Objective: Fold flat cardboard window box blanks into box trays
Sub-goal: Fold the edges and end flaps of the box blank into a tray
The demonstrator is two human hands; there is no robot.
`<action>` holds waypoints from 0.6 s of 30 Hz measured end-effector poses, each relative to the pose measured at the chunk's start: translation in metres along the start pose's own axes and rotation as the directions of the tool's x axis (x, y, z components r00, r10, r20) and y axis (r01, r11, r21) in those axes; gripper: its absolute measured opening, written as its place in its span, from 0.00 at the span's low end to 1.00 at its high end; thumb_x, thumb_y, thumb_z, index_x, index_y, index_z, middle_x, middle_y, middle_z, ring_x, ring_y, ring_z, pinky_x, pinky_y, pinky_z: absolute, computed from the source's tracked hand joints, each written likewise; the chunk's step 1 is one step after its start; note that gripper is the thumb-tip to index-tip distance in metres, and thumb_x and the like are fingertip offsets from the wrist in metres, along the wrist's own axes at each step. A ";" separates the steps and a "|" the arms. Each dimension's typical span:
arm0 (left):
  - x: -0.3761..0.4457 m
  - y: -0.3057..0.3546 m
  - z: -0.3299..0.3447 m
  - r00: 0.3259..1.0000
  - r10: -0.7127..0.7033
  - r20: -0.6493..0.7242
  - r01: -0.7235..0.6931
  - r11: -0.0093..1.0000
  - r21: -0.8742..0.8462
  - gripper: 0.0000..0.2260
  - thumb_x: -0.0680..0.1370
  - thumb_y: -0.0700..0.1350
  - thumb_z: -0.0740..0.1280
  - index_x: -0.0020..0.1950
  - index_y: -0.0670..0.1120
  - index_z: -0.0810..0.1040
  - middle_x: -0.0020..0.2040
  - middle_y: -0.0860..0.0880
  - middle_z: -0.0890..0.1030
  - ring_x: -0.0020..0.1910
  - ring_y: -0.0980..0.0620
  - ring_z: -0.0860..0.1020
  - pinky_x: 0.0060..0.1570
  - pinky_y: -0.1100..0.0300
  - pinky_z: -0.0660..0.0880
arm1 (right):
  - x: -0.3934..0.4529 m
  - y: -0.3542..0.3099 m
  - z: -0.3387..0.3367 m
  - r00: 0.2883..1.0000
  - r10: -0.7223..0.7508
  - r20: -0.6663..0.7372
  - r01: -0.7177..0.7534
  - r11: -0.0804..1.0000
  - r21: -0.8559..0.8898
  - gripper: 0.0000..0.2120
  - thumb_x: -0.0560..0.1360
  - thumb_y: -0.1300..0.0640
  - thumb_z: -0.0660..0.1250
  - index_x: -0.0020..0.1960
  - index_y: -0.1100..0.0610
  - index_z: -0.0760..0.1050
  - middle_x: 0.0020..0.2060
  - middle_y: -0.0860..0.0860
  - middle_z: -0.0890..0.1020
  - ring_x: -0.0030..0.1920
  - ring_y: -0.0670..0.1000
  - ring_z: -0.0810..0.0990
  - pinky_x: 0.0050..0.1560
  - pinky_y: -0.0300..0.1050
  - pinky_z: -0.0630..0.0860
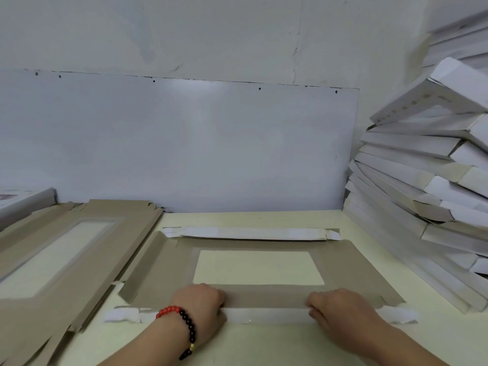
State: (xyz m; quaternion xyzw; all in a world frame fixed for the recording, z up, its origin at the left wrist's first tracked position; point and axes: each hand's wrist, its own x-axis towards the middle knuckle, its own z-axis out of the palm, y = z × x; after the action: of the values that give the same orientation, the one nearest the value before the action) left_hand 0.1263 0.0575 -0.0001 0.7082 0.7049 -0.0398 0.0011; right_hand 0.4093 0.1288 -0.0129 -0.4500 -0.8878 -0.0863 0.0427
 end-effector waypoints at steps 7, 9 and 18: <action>-0.008 0.039 0.021 0.997 0.066 0.031 -0.067 0.997 0.037 0.16 0.82 0.46 0.53 0.69 0.49 0.68 0.66 0.45 0.71 0.65 0.42 0.70 0.60 0.50 0.70 | -0.004 -0.022 0.002 0.983 -0.086 -0.161 0.080 0.996 -0.046 0.15 0.54 0.45 0.76 0.35 0.49 0.75 0.32 0.44 0.80 0.32 0.47 0.78 0.35 0.36 0.72; -0.007 0.053 0.020 0.994 0.103 0.030 -0.104 0.994 0.036 0.16 0.82 0.45 0.53 0.69 0.47 0.67 0.67 0.43 0.70 0.65 0.41 0.69 0.60 0.48 0.70 | -0.001 -0.041 0.007 0.962 -0.137 -0.235 0.143 0.990 0.010 0.20 0.42 0.43 0.79 0.28 0.49 0.75 0.25 0.42 0.76 0.25 0.44 0.76 0.28 0.31 0.71; 0.010 0.047 0.001 0.996 0.066 -0.053 -0.069 0.997 -0.041 0.14 0.82 0.54 0.51 0.57 0.48 0.70 0.53 0.43 0.79 0.52 0.41 0.77 0.43 0.53 0.67 | 0.019 -0.053 0.008 0.942 -0.110 -0.317 0.101 0.994 -0.045 0.18 0.57 0.40 0.80 0.33 0.52 0.79 0.21 0.46 0.77 0.24 0.44 0.77 0.42 0.37 0.80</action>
State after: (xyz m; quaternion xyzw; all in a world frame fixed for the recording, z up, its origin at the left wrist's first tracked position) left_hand 0.1730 0.0674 -0.0046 0.7322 0.6810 -0.0063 -0.0007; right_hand 0.3558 0.1147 -0.0238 -0.3826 -0.8907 -0.1727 0.1743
